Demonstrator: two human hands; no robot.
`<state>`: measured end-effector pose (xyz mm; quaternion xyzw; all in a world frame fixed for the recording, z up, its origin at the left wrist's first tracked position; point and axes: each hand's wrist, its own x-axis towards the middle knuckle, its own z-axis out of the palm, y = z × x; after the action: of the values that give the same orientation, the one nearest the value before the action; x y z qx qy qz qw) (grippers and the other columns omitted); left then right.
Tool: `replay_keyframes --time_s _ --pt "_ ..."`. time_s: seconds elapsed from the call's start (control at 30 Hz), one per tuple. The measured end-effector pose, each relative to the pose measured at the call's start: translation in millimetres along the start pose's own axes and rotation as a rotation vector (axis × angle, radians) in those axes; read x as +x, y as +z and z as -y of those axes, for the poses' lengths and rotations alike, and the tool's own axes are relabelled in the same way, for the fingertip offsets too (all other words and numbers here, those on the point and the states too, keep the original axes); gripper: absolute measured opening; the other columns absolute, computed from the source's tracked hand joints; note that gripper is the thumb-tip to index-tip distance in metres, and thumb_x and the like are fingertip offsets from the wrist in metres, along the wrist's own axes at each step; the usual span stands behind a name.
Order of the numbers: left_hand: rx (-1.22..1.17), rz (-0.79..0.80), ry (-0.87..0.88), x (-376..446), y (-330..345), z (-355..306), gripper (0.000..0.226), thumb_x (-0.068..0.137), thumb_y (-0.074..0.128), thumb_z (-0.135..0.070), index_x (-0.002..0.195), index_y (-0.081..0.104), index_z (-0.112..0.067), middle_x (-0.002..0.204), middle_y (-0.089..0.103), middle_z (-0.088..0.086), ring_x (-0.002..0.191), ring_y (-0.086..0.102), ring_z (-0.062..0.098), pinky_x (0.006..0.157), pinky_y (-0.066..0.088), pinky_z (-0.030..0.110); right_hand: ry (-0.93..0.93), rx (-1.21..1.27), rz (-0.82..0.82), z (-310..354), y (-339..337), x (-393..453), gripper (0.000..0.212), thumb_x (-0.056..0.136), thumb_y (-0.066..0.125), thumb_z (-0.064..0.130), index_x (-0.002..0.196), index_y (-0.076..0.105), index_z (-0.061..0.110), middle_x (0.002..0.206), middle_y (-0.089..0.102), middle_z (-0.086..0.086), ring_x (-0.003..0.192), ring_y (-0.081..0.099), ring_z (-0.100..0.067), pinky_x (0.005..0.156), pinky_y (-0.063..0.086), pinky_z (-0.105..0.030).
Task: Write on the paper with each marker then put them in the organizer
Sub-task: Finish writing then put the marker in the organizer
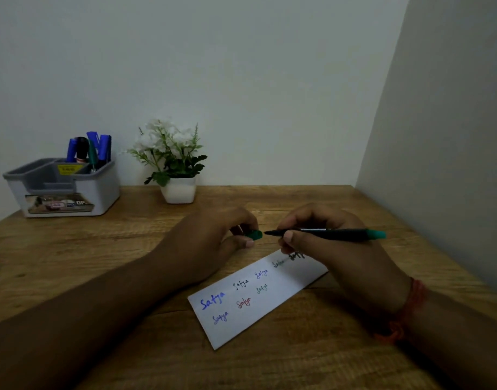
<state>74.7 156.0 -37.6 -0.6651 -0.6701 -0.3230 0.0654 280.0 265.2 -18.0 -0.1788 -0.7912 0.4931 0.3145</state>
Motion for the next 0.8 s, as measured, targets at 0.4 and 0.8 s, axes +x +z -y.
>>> replay_keyframes --time_s 0.4,0.8 --pt "0.069 -0.012 0.16 0 0 -7 0.014 0.087 0.068 -0.032 0.099 0.065 -0.025 0.093 0.064 -0.015 0.085 0.056 0.0 0.07 0.044 0.019 0.02 0.015 0.025 0 5 0 0.006 0.086 0.074 0.008 0.09 0.07 0.011 0.091 0.077 -0.003 0.083 0.075 -0.019 0.079 0.061 -0.029" --pt "0.091 -0.029 0.163 -1 -1 -14 0.017 0.085 0.061 -0.037 0.096 0.064 -0.025 0.09 0.063 -0.014 0.081 0.055 0.003 0.066 0.048 0.029 0.042 0.054 -0.029 -3 4 4 0.012 0.083 0.078 0.014 0.085 0.067 0.008 0.068 0.067 -0.001 0.06 0.063 -0.015 0.059 0.054 -0.021"
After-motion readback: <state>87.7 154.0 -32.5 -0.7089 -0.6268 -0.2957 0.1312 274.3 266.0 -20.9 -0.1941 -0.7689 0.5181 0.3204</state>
